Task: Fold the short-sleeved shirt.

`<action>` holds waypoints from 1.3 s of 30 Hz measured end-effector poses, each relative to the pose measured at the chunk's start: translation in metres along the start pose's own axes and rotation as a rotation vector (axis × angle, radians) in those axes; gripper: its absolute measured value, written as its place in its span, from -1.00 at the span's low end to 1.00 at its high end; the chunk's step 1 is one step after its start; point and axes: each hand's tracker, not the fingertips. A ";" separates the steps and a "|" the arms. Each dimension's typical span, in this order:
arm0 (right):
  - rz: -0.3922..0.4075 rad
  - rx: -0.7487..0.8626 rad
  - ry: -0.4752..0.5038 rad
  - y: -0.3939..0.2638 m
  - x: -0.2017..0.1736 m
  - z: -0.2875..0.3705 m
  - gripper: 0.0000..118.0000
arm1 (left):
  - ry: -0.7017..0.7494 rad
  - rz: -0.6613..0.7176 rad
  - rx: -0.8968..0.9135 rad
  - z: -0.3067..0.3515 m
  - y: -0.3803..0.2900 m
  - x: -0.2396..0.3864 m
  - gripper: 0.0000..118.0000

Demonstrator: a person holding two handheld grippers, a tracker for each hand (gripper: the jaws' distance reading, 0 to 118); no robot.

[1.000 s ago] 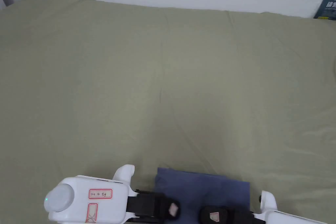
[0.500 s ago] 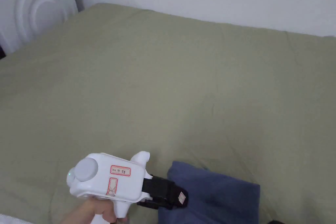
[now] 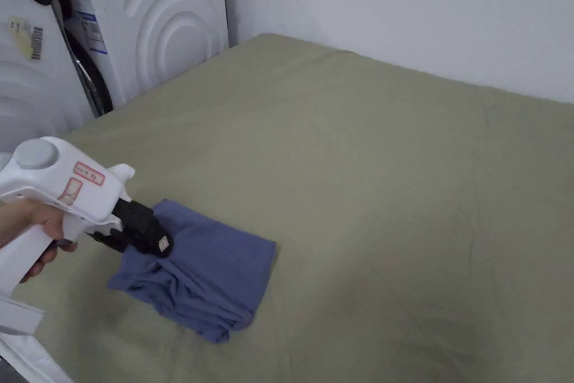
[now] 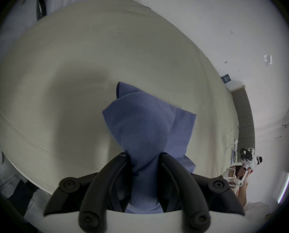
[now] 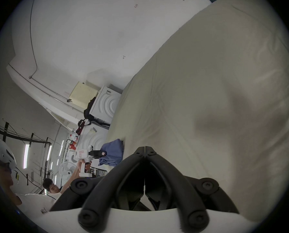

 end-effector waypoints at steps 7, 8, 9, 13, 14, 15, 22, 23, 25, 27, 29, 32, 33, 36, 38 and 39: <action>0.006 -0.021 -0.019 -0.003 -0.005 -0.010 -1.00 | 0.031 -0.060 0.011 -0.002 0.001 0.024 1.00; 0.014 -0.027 -0.024 -0.003 -0.007 -0.011 -1.00 | 0.033 -0.056 0.046 0.002 0.000 0.026 0.94; 0.023 -0.030 -0.027 -0.003 -0.008 -0.011 -1.00 | -0.018 -0.127 0.178 0.017 0.003 0.029 0.97; 0.051 -0.025 -0.029 -0.002 -0.011 -0.003 -1.00 | 0.030 -0.050 0.124 0.019 0.012 0.007 0.97; 0.057 -0.015 -0.030 -0.001 -0.013 0.001 -1.00 | 0.040 -0.063 0.132 0.021 0.008 0.011 0.97; 0.063 -0.004 -0.034 -0.001 -0.014 0.004 -1.00 | 0.051 -0.103 0.158 0.030 -0.025 0.068 0.97; 0.334 0.134 -0.232 0.007 -0.048 0.051 -1.00 | 0.198 -0.259 0.425 0.036 -0.069 0.157 -1.00; 0.390 0.148 -0.285 0.008 -0.056 0.057 -1.00 | 0.155 -0.272 0.462 0.032 -0.094 0.197 -1.00; 0.489 0.212 -0.358 0.009 -0.068 0.068 -1.00 | 0.097 -0.344 0.480 0.026 -0.119 0.246 -1.00; 0.553 0.256 -0.407 0.011 -0.083 0.077 -1.00 | 0.109 -0.376 0.544 0.019 -0.142 0.294 -1.00; 0.624 0.302 -0.432 0.015 -0.099 0.081 -1.00 | 0.055 -0.427 0.607 0.012 -0.168 0.345 -1.00; 0.698 0.341 -0.473 0.021 -0.135 0.087 -1.00 | 0.029 -0.504 0.735 0.004 -0.194 0.409 -1.00; 0.717 0.370 -0.478 0.020 -0.146 0.091 -1.00 | 0.017 -0.524 0.766 0.005 -0.199 0.424 -1.00; 0.787 0.491 -0.539 0.020 -0.171 0.101 -1.00 | 0.099 -0.577 0.881 0.008 -0.217 0.474 -1.00; 0.804 0.553 -0.562 0.018 -0.181 0.107 -1.00 | 0.106 -0.603 0.905 0.011 -0.223 0.489 -1.00; 0.814 0.557 -0.560 0.018 -0.184 0.109 -1.00 | 0.088 -0.587 0.919 0.016 -0.238 0.504 -1.00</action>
